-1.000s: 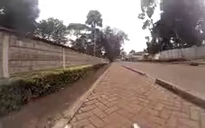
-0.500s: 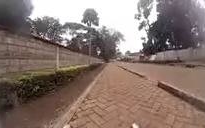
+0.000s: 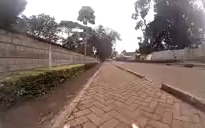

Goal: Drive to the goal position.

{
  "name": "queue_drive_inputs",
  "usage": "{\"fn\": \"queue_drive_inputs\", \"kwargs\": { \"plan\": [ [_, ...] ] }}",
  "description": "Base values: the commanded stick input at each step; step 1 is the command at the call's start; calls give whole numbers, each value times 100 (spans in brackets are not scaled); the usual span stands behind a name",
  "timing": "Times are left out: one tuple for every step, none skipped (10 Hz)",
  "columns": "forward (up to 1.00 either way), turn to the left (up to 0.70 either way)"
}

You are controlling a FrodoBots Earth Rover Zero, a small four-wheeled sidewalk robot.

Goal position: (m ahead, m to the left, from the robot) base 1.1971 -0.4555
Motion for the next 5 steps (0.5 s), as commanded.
{"fn": "queue_drive_inputs", "kwargs": {
  "plan": [
    [70,-35],
    [70,-35],
    [70,-35],
    [70,-35],
    [70,-35]
  ]
}}
